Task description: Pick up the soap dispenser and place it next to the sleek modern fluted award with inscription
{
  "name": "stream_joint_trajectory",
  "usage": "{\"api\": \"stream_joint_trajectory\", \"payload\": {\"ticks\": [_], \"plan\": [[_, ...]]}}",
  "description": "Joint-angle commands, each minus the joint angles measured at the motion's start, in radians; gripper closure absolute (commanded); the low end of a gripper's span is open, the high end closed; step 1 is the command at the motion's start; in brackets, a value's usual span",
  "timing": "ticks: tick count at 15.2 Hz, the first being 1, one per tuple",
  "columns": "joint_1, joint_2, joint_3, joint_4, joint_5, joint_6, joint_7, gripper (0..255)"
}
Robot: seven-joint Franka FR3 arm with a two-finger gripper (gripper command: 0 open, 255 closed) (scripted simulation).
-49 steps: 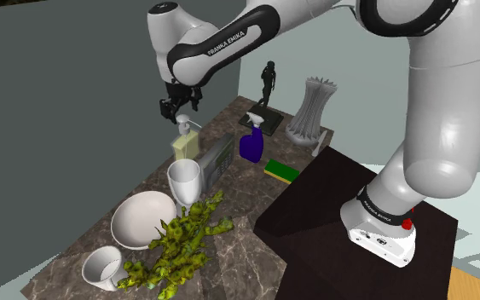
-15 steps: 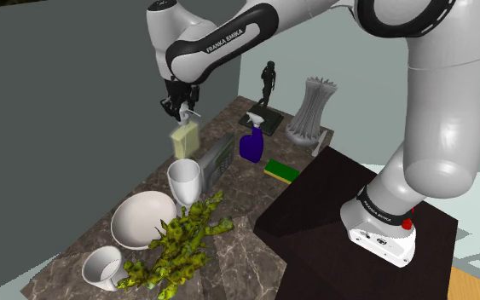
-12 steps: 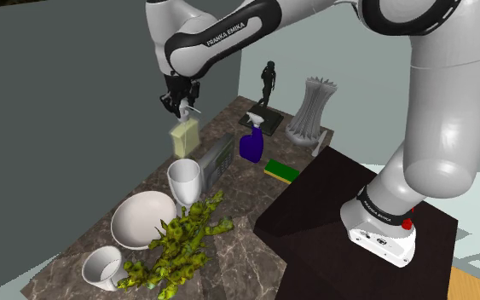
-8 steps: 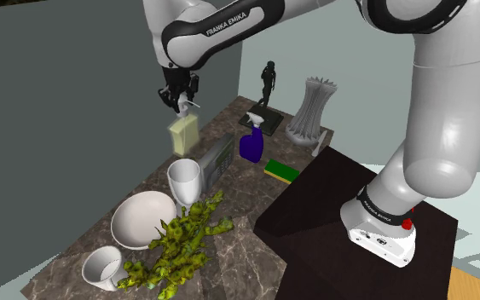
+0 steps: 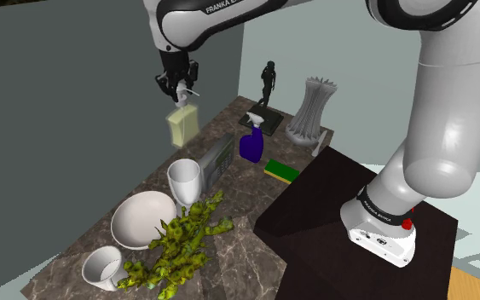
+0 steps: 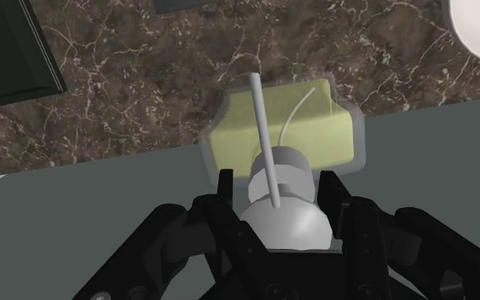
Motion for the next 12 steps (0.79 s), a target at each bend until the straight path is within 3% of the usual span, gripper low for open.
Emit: {"api": "stream_joint_trajectory", "payload": {"ticks": [1, 12], "plan": [[-0.001, -0.010, 0.002, 0.012, 0.005, -0.021, -0.006, 255], [0.003, -0.038, 0.011, 0.119, 0.025, -0.152, -0.034, 255]]}}
